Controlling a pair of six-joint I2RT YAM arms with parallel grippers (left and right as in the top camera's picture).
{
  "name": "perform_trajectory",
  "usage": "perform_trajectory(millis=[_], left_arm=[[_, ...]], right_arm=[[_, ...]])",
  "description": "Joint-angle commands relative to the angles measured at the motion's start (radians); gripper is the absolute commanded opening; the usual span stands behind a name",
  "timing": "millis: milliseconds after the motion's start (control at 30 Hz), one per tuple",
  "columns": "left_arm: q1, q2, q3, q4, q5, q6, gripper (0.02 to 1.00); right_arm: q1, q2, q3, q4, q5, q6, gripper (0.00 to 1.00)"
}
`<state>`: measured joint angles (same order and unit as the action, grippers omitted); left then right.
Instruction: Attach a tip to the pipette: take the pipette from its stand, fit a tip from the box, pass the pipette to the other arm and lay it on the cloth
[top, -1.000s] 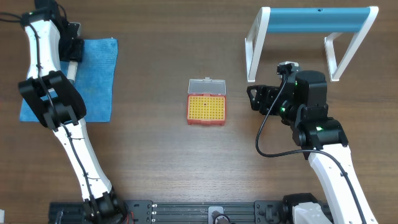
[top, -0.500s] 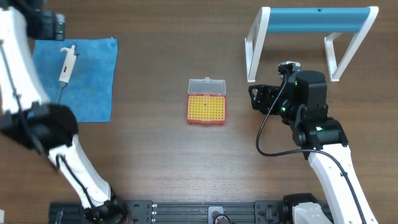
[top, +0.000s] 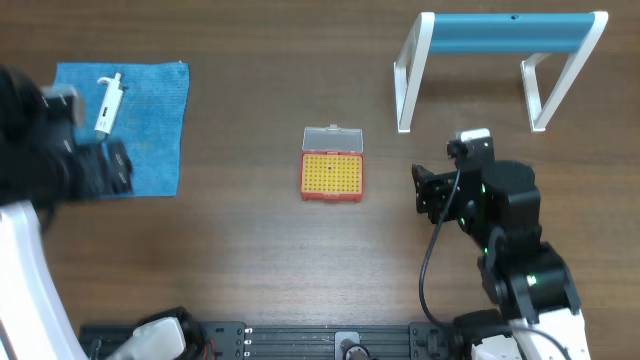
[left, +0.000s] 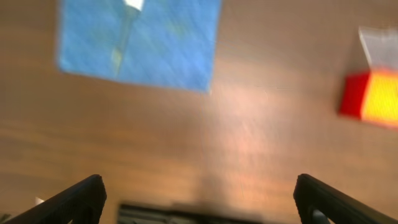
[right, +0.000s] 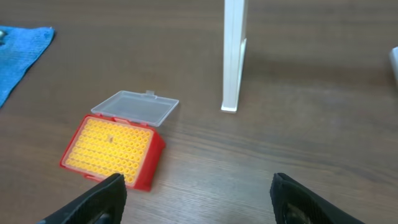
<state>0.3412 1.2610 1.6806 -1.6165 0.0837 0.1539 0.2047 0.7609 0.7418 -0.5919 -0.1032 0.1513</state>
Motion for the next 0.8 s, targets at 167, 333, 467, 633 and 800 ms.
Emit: perform_trajectory(millis=[167, 333, 467, 633, 800], left_arm=[[-0.002, -0.723, -0.649, 0.417, 0.243, -0.098, 0.996], [-0.002, -0.729, -0.657, 0.428, 0.243, -0.098, 0.996], [-0.002, -0.729, -0.657, 0.428, 0.243, -0.098, 0.996], [-0.004, -0.730, -0.657, 0.428, 0.243, -0.098, 0.996], [-0.190, -0.753, -0.665, 0.427, 0.243, -0.098, 0.998]], right_arm=[[0.026, -0.350, -0.240, 0.001, 0.077, -0.029, 0.761], [0.026, -0.425, -0.325, -0.014, 0.078, -0.030, 0.761], [0.026, -0.425, -0.325, -0.189, 0.077, -0.029, 0.761], [0.026, -0.425, -0.325, -0.227, 0.077, -0.029, 0.763], [0.026, -0.425, -0.325, -0.227, 0.077, -0.029, 0.759]])
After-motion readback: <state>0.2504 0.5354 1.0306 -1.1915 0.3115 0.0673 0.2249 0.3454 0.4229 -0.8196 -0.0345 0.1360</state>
